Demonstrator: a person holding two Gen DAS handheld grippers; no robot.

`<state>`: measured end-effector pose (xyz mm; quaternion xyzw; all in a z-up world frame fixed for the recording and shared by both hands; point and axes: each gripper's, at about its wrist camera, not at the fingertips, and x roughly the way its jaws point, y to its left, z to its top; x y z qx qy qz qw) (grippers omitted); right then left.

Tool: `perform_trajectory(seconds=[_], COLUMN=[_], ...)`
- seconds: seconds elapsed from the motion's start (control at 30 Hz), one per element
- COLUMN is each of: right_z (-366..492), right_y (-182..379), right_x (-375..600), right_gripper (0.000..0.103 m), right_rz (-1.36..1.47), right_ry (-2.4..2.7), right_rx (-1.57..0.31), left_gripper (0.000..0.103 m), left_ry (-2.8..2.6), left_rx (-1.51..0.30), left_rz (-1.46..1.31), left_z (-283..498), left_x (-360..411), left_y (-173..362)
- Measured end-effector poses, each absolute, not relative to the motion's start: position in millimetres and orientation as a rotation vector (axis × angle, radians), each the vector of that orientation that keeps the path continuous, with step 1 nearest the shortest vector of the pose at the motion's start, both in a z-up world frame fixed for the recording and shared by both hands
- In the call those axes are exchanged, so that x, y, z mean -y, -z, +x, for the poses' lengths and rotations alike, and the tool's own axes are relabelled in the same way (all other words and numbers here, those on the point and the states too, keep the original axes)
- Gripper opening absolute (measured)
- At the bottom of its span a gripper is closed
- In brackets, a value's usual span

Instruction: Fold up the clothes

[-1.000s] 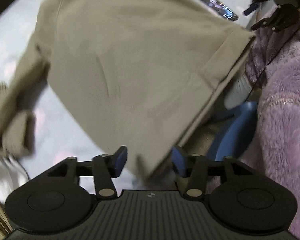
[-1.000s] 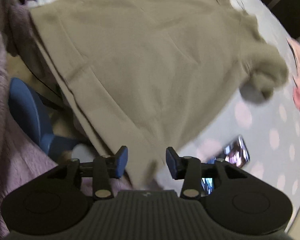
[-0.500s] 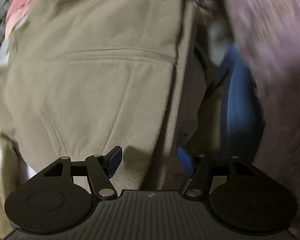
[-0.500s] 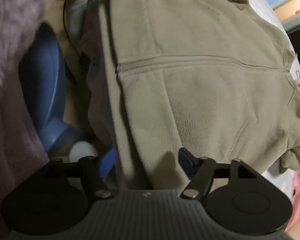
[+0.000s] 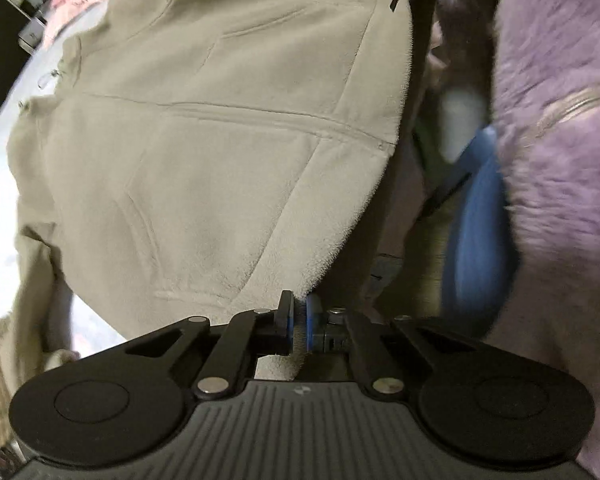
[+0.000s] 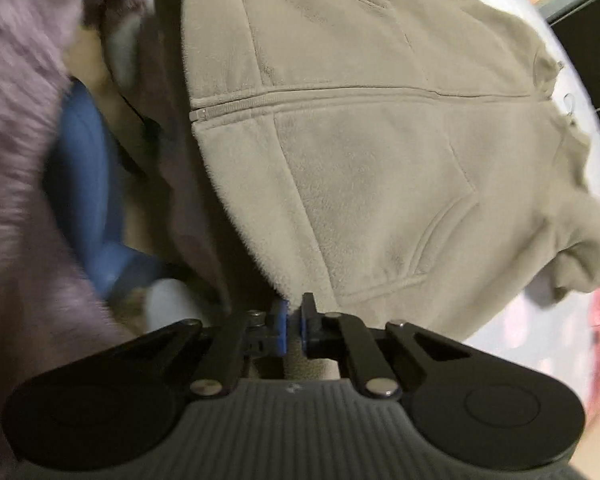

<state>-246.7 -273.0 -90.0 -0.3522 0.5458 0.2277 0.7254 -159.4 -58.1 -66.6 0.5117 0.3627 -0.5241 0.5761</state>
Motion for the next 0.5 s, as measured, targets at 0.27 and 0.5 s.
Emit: perform_trajectory(seconds=[0.27,0.5], right_z=[-235.3,-231.0], right_y=[130.9,104.1], right_x=[273.7,288.4], right_gripper=[0.008,0.043], right_rz=[-0.756,-0.630], right_ry=[-0.533,-0.534], right_rx=[-1.307,-1.252], left_gripper=[0.004,0.025], left_ry=[1.213,1.196], left_rx=[-0.980,-1.052], left_rz=[1.200,1.026], left_z=[-154.1,-124.9], left_x=[68.2,70.6], left_y=[122.7,97.8])
